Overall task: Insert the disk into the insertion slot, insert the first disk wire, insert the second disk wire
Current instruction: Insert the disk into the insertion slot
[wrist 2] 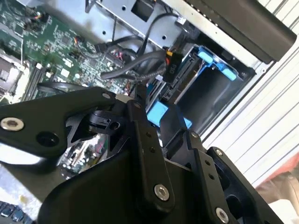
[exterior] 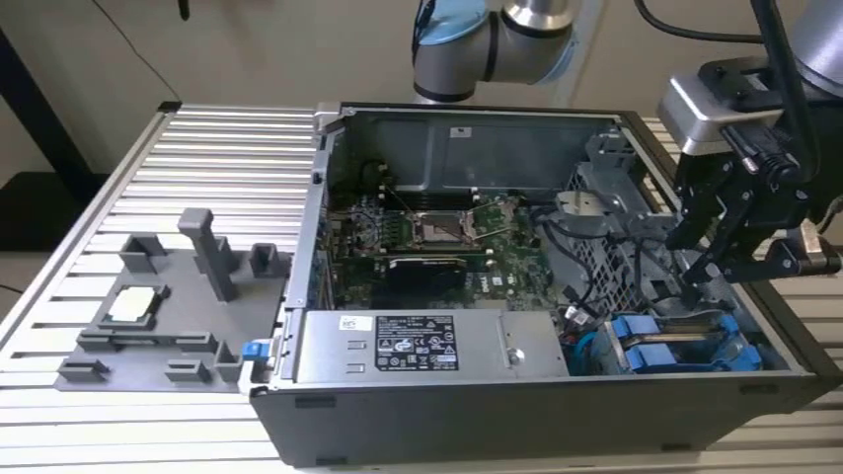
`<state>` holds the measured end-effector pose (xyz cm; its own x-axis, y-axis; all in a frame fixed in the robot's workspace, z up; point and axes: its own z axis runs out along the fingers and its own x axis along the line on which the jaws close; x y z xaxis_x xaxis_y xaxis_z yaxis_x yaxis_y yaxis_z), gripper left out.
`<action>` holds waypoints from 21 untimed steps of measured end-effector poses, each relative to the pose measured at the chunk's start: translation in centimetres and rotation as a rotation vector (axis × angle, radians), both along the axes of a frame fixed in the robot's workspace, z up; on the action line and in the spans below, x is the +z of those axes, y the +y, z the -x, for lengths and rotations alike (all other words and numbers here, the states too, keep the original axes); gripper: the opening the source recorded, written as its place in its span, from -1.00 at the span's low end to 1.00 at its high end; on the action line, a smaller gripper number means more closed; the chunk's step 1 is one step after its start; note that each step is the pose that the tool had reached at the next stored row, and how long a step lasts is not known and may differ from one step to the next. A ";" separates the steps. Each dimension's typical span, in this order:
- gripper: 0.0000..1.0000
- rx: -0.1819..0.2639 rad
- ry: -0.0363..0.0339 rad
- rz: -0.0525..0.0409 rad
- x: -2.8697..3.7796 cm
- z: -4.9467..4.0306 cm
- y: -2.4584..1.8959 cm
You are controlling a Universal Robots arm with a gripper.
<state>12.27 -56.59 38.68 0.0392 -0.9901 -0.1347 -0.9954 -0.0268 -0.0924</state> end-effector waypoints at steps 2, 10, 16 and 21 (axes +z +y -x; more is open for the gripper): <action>-0.19 0.008 -0.0096 -0.0078 0.00 -0.01 -0.03; -0.19 0.057 -0.0064 -0.0083 0.14 -0.37 -0.09; -0.19 0.063 -0.0062 -0.0083 0.68 -0.59 -0.18; -0.19 0.065 -0.0063 -0.0085 0.61 -0.90 -0.18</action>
<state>13.18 -56.77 39.29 0.1042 -0.9843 -0.1427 -0.9909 -0.0905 -0.0992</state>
